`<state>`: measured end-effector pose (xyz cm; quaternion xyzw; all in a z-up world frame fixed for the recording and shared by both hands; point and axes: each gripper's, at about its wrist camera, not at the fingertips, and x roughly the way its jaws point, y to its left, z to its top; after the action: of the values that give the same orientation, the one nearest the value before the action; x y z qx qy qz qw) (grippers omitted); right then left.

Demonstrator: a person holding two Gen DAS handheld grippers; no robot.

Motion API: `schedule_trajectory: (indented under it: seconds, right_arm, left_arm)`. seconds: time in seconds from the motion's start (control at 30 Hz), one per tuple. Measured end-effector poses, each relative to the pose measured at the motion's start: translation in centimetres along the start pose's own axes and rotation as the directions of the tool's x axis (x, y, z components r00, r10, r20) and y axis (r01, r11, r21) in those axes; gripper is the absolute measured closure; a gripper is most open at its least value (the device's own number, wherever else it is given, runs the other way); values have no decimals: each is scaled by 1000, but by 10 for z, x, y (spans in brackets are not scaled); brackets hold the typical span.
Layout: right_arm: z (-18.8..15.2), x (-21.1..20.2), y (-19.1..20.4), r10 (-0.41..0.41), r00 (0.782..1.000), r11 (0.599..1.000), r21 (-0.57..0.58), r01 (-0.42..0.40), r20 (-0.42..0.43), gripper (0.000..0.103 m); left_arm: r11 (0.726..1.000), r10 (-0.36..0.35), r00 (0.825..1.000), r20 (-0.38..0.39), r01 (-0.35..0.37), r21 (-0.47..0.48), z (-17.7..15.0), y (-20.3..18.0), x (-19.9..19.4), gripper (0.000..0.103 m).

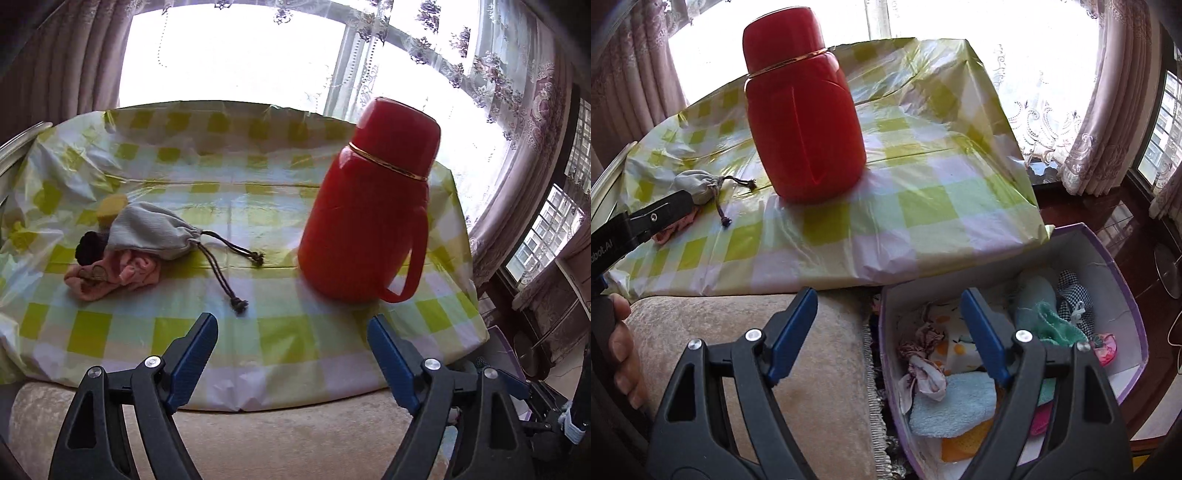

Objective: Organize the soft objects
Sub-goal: 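Move both open tools back over the chair, then grasp the grey drawstring pouch with right tool while left grasps the dark brown sponge ball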

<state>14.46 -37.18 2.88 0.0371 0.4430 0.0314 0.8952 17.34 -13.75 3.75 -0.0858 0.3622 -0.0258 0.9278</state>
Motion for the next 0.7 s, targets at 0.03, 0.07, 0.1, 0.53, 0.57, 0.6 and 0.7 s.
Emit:
schedule_trajectory:
  seconds: [0.03, 0.07, 0.1, 0.53, 0.57, 0.6, 0.7]
  right_arm:
    - [1, 0, 10, 15, 1000, 1000, -19, -15, 3, 21]
    - [3, 0, 20, 29, 1000, 999, -39, -29, 6, 21]
    - [4, 1, 30, 43, 999, 997, -61, -42, 8, 20]
    - [17, 17, 134, 166, 986, 949, -272, -158, 8, 12]
    - [18, 18, 139, 172, 985, 945, -284, -164, 6, 12]
    - [19, 21, 145, 174, 985, 941, -294, -165, 6, 12]
    - [24, 27, 159, 187, 982, 934, -312, -176, 5, 12]
  left_arm:
    - [999, 31, 1000, 6, -31, -19, 1, 12, -2, 19]
    - [998, 51, 999, 18, -50, -36, 1, 24, -4, 18]
    - [996, 72, 997, 33, -70, -51, 2, 36, -7, 18]
    - [927, 169, 984, 48, -142, -348, 17, 191, -11, 18]
    - [919, 177, 983, 46, -148, -364, 19, 199, -9, 19]
    - [914, 177, 983, 52, -144, -379, 21, 207, -6, 19]
    - [905, 161, 985, 56, -125, -407, 31, 222, 3, 21]
